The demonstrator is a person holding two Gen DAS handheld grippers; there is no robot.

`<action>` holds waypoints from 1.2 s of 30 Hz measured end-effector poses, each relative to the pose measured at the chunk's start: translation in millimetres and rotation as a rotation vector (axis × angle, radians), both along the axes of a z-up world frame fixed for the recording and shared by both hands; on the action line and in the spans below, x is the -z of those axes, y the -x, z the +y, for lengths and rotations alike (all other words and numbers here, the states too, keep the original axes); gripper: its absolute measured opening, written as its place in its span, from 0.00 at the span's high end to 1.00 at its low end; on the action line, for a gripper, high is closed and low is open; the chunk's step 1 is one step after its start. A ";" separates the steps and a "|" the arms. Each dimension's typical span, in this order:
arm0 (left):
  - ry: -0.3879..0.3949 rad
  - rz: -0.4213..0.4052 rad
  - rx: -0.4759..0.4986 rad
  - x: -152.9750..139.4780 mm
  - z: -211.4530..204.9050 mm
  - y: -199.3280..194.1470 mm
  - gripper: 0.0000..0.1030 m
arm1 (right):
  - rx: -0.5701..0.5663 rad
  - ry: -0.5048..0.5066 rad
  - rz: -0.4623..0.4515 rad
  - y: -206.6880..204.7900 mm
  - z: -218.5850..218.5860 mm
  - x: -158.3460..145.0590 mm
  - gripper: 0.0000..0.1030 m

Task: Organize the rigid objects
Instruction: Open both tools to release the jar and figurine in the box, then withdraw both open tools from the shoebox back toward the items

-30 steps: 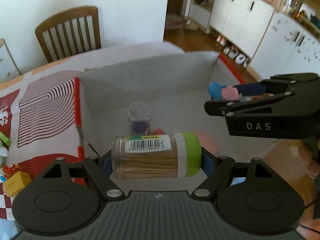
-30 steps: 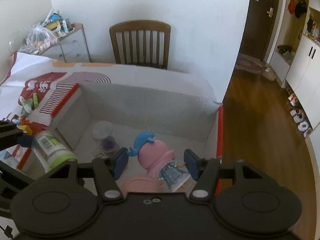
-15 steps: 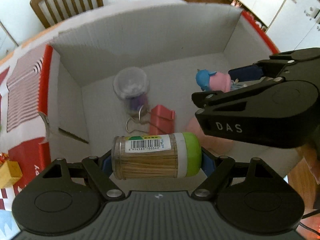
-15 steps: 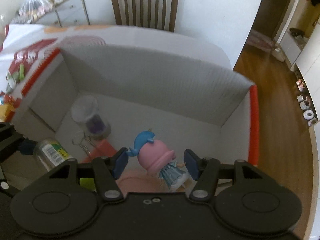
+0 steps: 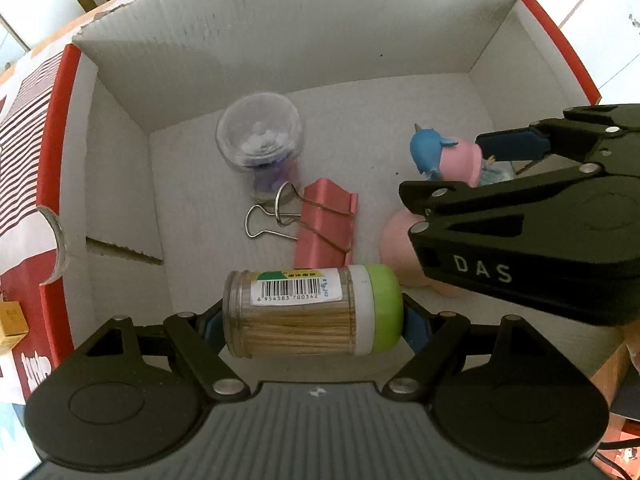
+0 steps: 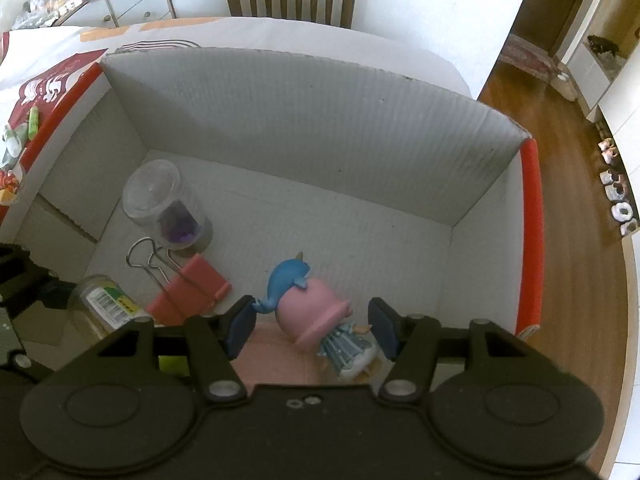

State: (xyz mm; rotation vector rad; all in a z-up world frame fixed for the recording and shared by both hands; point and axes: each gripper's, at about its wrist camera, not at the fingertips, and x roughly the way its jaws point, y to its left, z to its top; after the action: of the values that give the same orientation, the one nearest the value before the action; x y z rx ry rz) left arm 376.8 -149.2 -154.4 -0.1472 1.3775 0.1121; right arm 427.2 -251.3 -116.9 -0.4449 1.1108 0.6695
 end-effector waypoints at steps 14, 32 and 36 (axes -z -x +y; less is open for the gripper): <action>0.031 -0.039 -0.042 -2.5 7.2 5.8 0.19 | 0.023 -0.058 -0.007 3.3 -8.6 -9.2 0.35; 0.025 -0.250 -0.037 -65.5 3.2 48.5 0.19 | 0.047 -0.188 -0.059 29.5 -33.6 -61.6 0.22; 0.022 -0.296 -0.035 -85.4 5.3 66.2 0.19 | 0.039 -0.215 -0.066 40.2 -33.9 -72.3 0.21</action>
State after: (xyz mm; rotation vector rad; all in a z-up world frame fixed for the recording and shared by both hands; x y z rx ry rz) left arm 310.6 -143.9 -69.0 -0.1983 1.0810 0.0995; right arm 387.0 -285.2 -44.6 -0.2589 0.9703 0.7264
